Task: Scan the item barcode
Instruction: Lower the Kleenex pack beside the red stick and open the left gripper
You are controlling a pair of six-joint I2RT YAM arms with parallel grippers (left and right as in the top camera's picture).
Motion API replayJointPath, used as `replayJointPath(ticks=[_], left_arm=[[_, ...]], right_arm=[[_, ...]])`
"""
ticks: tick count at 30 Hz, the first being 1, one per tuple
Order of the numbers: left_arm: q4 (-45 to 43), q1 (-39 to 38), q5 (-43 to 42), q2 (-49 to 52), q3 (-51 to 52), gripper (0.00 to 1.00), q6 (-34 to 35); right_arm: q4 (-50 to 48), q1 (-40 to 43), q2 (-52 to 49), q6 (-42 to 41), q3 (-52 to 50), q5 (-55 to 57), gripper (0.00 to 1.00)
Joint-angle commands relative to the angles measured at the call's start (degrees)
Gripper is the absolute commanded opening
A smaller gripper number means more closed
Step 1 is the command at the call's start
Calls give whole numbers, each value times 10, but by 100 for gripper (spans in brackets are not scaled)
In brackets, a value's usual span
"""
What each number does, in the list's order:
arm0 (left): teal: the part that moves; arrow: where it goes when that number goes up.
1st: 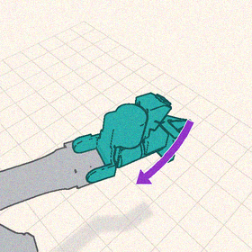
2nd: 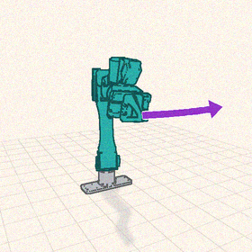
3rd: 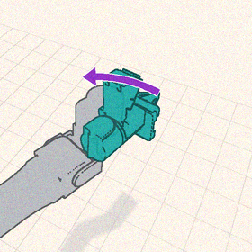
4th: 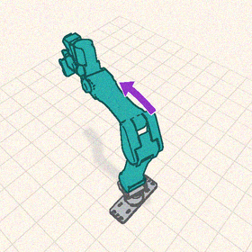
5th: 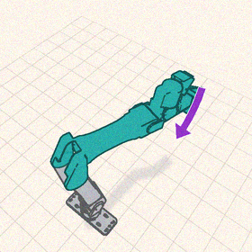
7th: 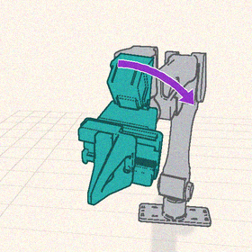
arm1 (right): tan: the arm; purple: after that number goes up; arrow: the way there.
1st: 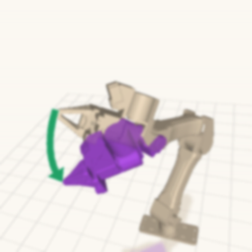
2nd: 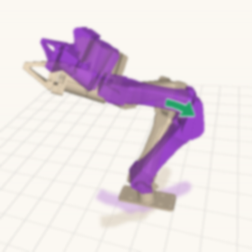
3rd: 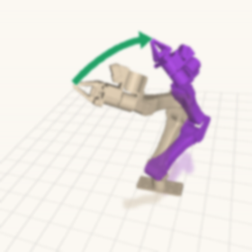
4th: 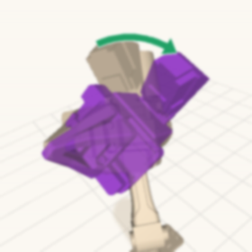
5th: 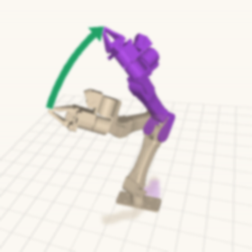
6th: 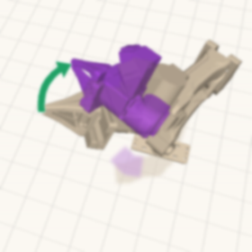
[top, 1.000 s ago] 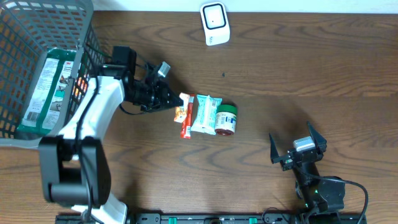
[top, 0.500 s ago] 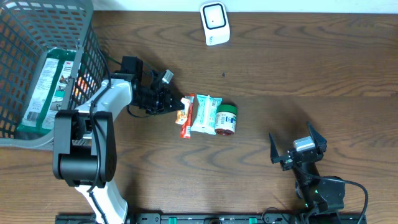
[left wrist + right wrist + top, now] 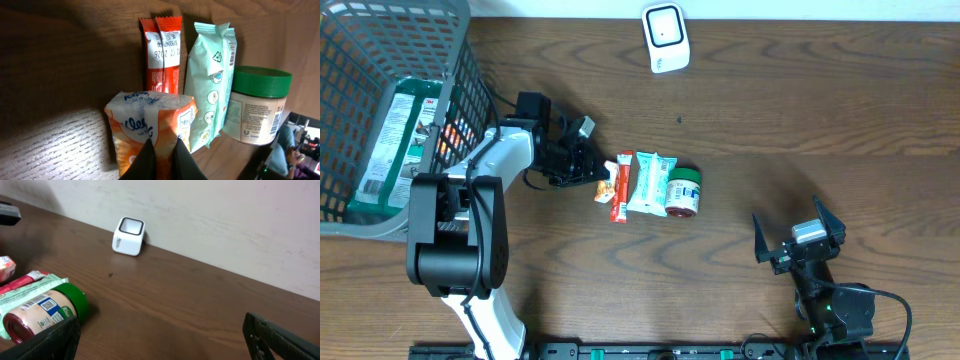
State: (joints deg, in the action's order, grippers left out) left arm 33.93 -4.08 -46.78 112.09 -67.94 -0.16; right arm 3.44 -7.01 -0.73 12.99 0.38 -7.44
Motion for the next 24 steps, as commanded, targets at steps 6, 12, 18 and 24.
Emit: replayJointPath(ticks=[6, 12, 18, 24], left_arm=[[0, 1, -38, 11, 4, 8, 53], [-5, 1, -20, 11, 4, 9, 52], [-15, 1, 29, 11, 6, 9, 51], [-31, -5, 29, 11, 35, 9, 52]], right_arm=[[2, -9, 1, -7, -1, 3, 99], [2, -9, 1, -7, -1, 3, 99], [2, -9, 1, -7, -1, 3, 99], [2, -9, 1, -7, -1, 3, 99]])
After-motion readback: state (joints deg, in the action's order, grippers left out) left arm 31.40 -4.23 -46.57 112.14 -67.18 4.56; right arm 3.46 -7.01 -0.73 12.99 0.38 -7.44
